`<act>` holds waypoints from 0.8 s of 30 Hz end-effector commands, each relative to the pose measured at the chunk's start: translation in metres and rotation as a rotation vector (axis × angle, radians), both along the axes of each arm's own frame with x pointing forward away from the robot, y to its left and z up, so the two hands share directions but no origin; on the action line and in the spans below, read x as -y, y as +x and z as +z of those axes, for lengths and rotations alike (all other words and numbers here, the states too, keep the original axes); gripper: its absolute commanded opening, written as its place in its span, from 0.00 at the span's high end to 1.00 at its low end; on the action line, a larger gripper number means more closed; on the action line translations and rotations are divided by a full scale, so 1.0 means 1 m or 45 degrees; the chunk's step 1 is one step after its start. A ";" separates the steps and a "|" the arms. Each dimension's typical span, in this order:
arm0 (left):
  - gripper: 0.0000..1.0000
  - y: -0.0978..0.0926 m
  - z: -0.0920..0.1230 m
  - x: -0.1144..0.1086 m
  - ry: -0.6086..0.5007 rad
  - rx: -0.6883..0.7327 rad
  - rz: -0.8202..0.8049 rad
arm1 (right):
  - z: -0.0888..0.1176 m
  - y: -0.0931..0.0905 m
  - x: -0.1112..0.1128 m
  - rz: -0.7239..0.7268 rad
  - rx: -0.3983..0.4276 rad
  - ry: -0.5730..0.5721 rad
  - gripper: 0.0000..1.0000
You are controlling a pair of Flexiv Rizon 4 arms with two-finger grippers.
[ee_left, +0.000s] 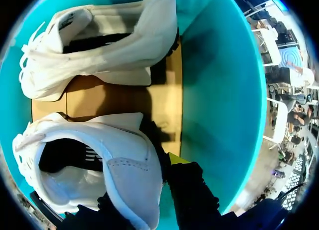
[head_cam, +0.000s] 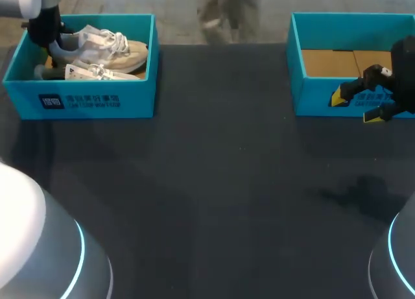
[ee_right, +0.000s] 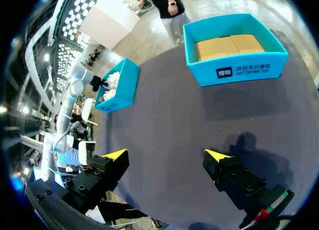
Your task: Take the shoe out of the shoebox, open the shoe tongue, remove and reinsert the insole, then place the shoe into the shoebox
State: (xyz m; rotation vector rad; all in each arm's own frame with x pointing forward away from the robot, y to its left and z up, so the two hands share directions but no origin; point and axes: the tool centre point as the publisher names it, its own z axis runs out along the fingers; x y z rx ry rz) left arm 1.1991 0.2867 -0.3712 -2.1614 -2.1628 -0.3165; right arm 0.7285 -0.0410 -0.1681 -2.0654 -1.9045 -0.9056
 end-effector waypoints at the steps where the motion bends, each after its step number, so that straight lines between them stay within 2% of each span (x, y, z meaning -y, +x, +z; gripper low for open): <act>1: 1.00 0.011 -0.008 -0.001 -0.015 -0.039 -0.014 | -0.001 0.000 -0.001 -0.002 0.000 -0.002 0.00; 14: 1.00 0.012 -0.013 0.000 -0.033 -0.077 -0.071 | -0.001 0.000 -0.001 -0.002 0.000 -0.002 0.00; 16: 0.75 0.011 -0.012 0.000 -0.034 -0.079 -0.072 | -0.001 0.000 -0.001 -0.002 0.000 -0.002 0.00; 17: 0.70 0.011 -0.012 0.000 -0.035 -0.080 -0.073 | -0.001 0.000 -0.001 -0.002 0.000 -0.002 0.00; 19: 0.53 0.010 -0.010 0.001 -0.054 -0.083 -0.081 | -0.001 0.000 -0.001 -0.002 0.000 -0.002 0.00; 20: 0.51 0.009 -0.009 0.001 -0.054 -0.083 -0.081 | -0.001 0.000 -0.001 -0.002 0.000 -0.002 0.00; 21: 0.33 0.008 -0.007 0.001 -0.053 -0.083 -0.080 | -0.001 0.000 -0.001 -0.002 0.000 -0.002 0.00; 22: 0.25 0.008 -0.006 0.001 -0.058 -0.084 -0.081 | -0.001 0.000 -0.001 -0.002 0.000 -0.002 0.00; 24: 0.00 0.006 0.000 0.004 -0.077 -0.078 -0.096 | -0.001 0.000 -0.001 -0.002 0.000 -0.002 0.00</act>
